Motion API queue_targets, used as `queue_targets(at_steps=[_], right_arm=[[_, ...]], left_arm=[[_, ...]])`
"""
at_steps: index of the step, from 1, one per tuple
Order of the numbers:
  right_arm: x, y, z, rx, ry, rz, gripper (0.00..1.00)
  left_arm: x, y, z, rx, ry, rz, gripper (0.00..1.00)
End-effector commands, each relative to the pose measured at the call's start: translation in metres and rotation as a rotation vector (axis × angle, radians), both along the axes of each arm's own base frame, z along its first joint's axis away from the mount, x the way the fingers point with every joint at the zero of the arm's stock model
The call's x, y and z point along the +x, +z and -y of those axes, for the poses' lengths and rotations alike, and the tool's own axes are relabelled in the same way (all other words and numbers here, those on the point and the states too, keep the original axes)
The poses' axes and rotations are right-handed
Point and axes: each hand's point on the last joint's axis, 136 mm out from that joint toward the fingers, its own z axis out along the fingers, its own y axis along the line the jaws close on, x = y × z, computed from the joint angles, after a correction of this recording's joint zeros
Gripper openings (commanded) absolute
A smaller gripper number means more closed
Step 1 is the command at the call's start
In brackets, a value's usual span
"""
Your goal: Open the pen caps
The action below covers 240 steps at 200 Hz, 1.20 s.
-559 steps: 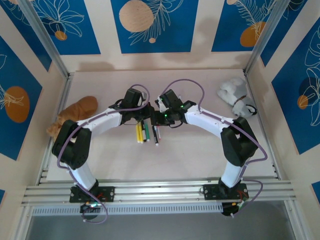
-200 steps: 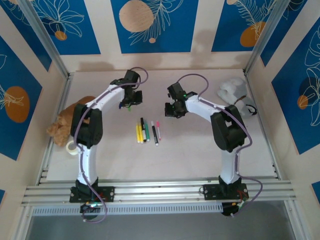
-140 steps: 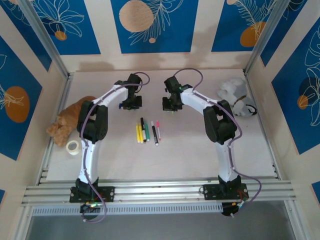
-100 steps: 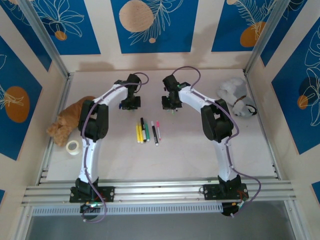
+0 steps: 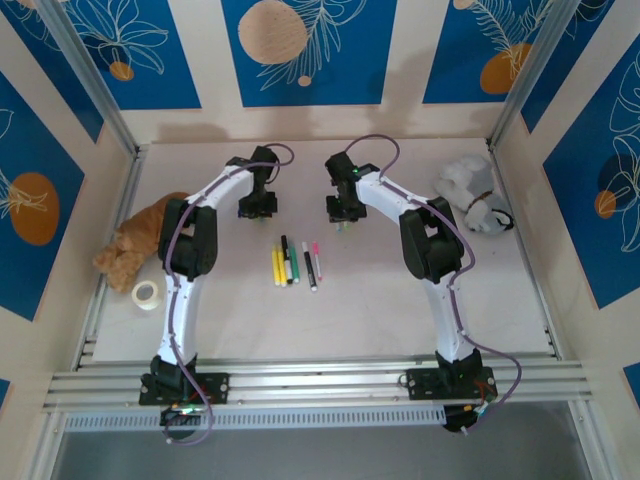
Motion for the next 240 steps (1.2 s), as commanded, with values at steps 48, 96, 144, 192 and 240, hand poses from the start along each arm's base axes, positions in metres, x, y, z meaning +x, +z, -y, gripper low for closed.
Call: queue_targets(at_steps=[48, 96, 144, 192, 240], right_arm=[[-0.021, 0.056, -0.007, 0.031, 0.023, 0.091, 0.34], [-0.077, 0.086, -0.026, 0.09, 0.08, 0.138, 0.35], [-0.122, 0.072, -0.052, 0.121, 0.129, 0.085, 0.29], [-0.137, 0.032, -0.067, 0.069, 0.15, 0.01, 0.28], [-0.136, 0.001, -0.061, -0.003, 0.131, -0.036, 0.24]], left_arm=[[0.011, 0.072, -0.004, -0.04, 0.006, 0.182, 0.42], [-0.01, 0.128, -0.007, -0.115, 0.022, 0.312, 0.48], [-0.068, 0.149, 0.02, -0.418, 0.01, 0.382, 0.45], [-0.103, 0.14, 0.033, -0.528, 0.002, 0.366, 0.43], [-0.106, 0.126, 0.042, -0.524, -0.022, 0.329, 0.42]])
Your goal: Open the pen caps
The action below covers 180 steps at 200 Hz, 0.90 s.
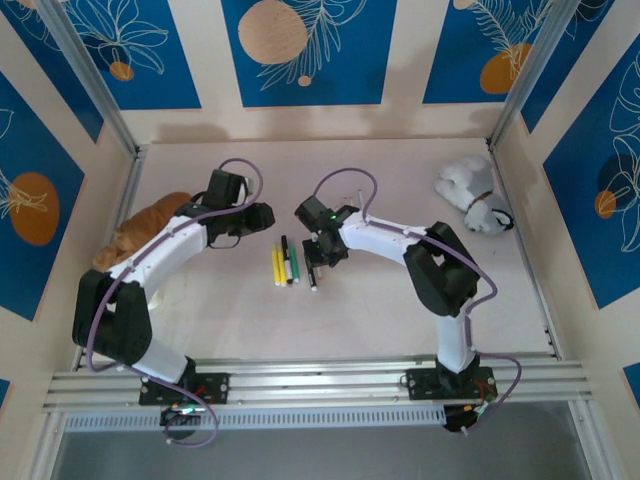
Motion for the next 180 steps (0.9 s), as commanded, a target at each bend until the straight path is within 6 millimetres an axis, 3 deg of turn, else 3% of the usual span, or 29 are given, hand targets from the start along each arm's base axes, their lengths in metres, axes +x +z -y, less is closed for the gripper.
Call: queue_targets(at_steps=[1, 109, 121, 138, 146, 163, 180], right_arm=[[0.003, -0.002, 0.002, -0.016, -0.027, -0.002, 0.24], [0.0, -0.035, 0.015, -0.115, -0.036, -0.052, 0.24], [-0.002, -0.042, 0.019, -0.133, -0.041, -0.062, 0.19], [-0.006, -0.052, 0.023, -0.142, -0.045, -0.084, 0.01], [-0.006, -0.054, 0.025, -0.135, -0.054, -0.083, 0.0], [-0.005, -0.046, 0.026, -0.094, -0.063, -0.055, 0.0], [0.0, -0.025, 0.024, -0.008, -0.073, -0.009, 0.0]], left_arm=[[0.0, 0.003, 0.012, -0.04, -0.029, 0.012, 0.42], [0.002, -0.013, 0.024, -0.041, -0.05, -0.022, 0.4], [0.002, -0.014, 0.026, -0.041, -0.053, -0.023, 0.4], [0.001, -0.016, 0.029, -0.039, -0.061, -0.026, 0.4], [0.001, -0.016, 0.031, -0.037, -0.063, -0.03, 0.4], [0.001, -0.019, 0.035, -0.024, -0.064, -0.042, 0.39], [0.002, -0.022, 0.039, -0.005, -0.059, -0.065, 0.38]])
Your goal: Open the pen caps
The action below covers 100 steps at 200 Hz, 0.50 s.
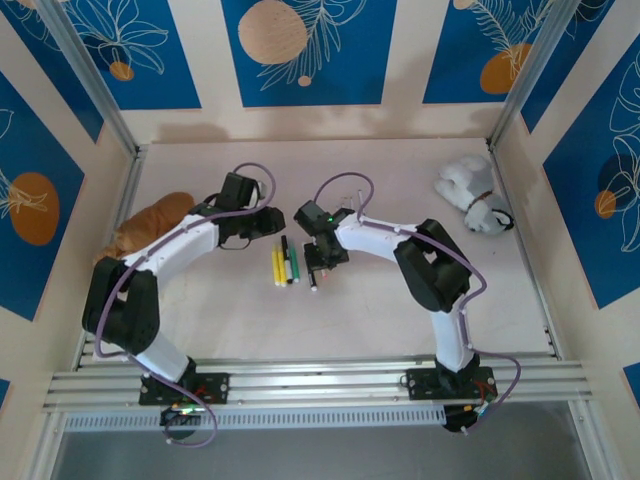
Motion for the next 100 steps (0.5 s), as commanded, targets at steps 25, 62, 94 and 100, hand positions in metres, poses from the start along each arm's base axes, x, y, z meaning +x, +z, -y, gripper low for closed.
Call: queue_targets(at_steps=[25, 62, 94, 100], right_arm=[[0.0, 0.039, 0.001, 0.237, 0.007, 0.088, 0.0], [-0.004, 0.087, -0.014, 0.428, 0.088, 0.153, 0.0], [-0.005, 0.109, -0.02, 0.557, 0.096, 0.156, 0.0], [-0.005, 0.113, -0.021, 0.568, 0.096, 0.16, 0.0]], left_arm=[[0.003, 0.003, 0.025, 0.009, -0.019, -0.026, 0.42], [0.006, 0.02, 0.051, -0.063, -0.053, 0.019, 0.51], [0.009, 0.033, 0.064, -0.083, -0.063, 0.035, 0.55], [0.009, 0.035, 0.066, -0.088, -0.062, 0.04, 0.55]])
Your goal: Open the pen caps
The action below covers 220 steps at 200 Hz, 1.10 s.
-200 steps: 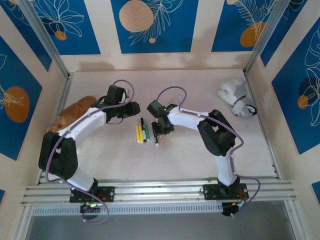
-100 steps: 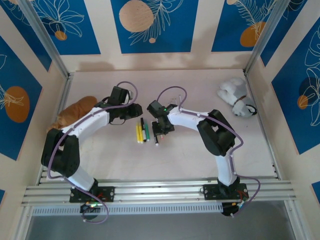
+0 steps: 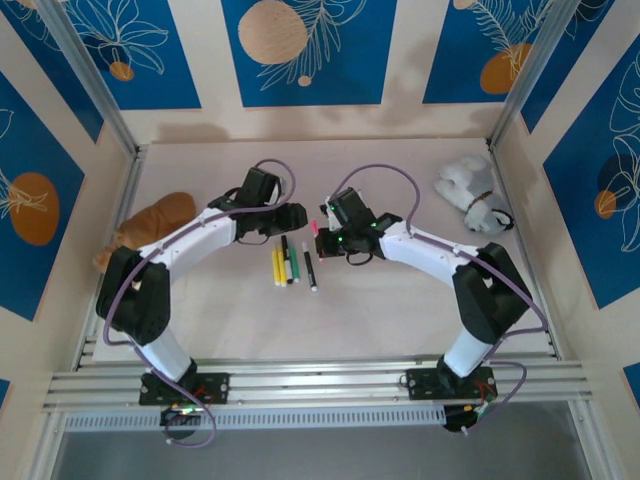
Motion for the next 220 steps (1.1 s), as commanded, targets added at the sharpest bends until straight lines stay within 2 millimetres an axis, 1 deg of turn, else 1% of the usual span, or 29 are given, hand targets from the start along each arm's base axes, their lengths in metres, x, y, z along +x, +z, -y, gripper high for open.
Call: queue_targets(at_steps=[1, 34, 46, 83, 112, 124, 136, 168, 170, 203, 211, 220], right_arm=[[-0.006, 0.016, -0.01, 0.113, 0.055, -0.002, 0.0], [-0.006, 0.033, -0.014, 0.147, 0.071, 0.02, 0.0], [-0.006, 0.039, -0.014, 0.161, 0.072, 0.029, 0.0], [-0.006, 0.049, -0.016, 0.18, 0.07, 0.039, 0.0], [-0.008, 0.05, -0.019, 0.183, 0.086, 0.032, 0.0], [-0.009, 0.049, -0.02, 0.182, 0.086, 0.029, 0.0], [-0.01, 0.049, -0.02, 0.189, 0.087, 0.026, 0.0], [-0.009, 0.046, -0.02, 0.19, 0.076, 0.015, 0.0], [-0.009, 0.046, -0.021, 0.192, 0.076, 0.016, 0.0], [-0.007, 0.041, -0.016, 0.183, 0.053, -0.001, 0.0], [-0.008, 0.039, -0.017, 0.181, 0.054, -0.008, 0.06], [-0.008, 0.036, -0.017, 0.178, 0.055, -0.015, 0.15]], left_arm=[[0.005, 0.019, 0.016, -0.047, -0.01, 0.034, 0.55], [0.004, 0.025, 0.027, -0.068, -0.024, 0.039, 0.54], [0.003, 0.024, 0.03, -0.07, -0.028, 0.034, 0.54], [0.002, 0.019, 0.034, -0.086, -0.032, 0.026, 0.5], [0.001, 0.018, 0.034, -0.094, -0.03, 0.025, 0.34], [0.002, 0.018, 0.034, -0.094, -0.028, 0.027, 0.23], [0.002, 0.018, 0.035, -0.098, -0.032, 0.026, 0.15], [0.002, 0.013, 0.039, -0.114, -0.037, 0.011, 0.03], [0.002, 0.013, 0.039, -0.114, -0.038, 0.009, 0.0], [0.002, 0.009, 0.035, -0.097, -0.018, 0.005, 0.0], [0.002, 0.009, 0.034, -0.098, -0.01, 0.007, 0.0], [0.002, 0.01, 0.033, -0.101, -0.004, 0.008, 0.0]])
